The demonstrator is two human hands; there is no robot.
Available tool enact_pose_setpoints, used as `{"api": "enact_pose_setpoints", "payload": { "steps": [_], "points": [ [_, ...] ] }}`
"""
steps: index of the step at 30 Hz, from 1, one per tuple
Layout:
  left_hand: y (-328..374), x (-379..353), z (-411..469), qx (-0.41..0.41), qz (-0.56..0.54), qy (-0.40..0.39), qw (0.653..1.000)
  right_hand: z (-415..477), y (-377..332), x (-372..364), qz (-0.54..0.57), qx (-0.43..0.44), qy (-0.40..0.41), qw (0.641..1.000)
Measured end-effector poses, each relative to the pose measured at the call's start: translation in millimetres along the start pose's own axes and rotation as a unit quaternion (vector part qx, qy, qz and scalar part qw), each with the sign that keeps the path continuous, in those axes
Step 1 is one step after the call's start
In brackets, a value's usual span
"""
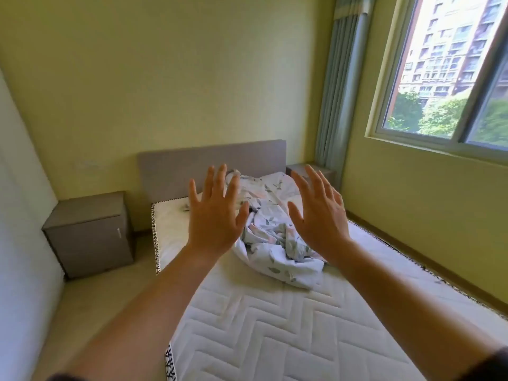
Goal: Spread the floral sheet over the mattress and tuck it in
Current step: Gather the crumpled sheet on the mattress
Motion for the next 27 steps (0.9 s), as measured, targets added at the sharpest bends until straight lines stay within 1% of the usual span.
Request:
{"api": "enact_pose_setpoints", "payload": {
  "steps": [1,3,9,11,16,18,21,25,27],
  "points": [
    [8.3,-10.8,-1.1,0.005,-0.007,-0.025,1.0,-6.8,9.2,-4.2,-0.007,-0.014,-0.021,1.0],
    [32.9,-34.2,-3.4,-0.008,-0.004,-0.049,0.999,-21.8,39.9,-13.4,-0.033,-0.041,-0.029,0.998],
    [122.4,-88.3,-4.4,-0.043,-0.02,-0.06,0.997,-54.7,144.7,-20.8,-0.051,-0.084,-0.07,0.993],
    [160.0,-104.3,-4.7,-0.036,-0.025,-0.068,0.997,-60.9,183.4,-20.0,-0.048,-0.083,-0.085,0.992],
    [250.5,-136.6,14.5,0.014,-0.03,-0.055,0.998,-60.7,284.4,-7.5,-0.045,-0.06,-0.111,0.991],
    [288.5,-145.8,28.9,0.024,-0.028,-0.05,0.998,-58.5,324.3,-0.1,-0.047,-0.058,-0.116,0.991],
    [342.8,-155.2,55.3,0.031,-0.053,-0.032,0.998,-51.4,375.0,14.5,-0.026,-0.069,-0.094,0.993],
    [422.3,-176.5,94.1,0.017,-0.078,-0.017,0.997,-50.2,447.2,27.7,-0.024,-0.09,-0.075,0.993],
    [464.1,-191.8,110.0,0.006,-0.088,-0.024,0.996,-53.6,484.3,33.6,-0.024,-0.097,-0.075,0.992]
  ]
}}
Point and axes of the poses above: each hand's wrist, its own z-axis towards the middle knuckle, its own x-axis out of the back of the hand, y = z × x, the point moved 4 cm from there along z, towards the middle knuckle, and after that the axes turned 2 degrees about x, right-handed, at the moved point
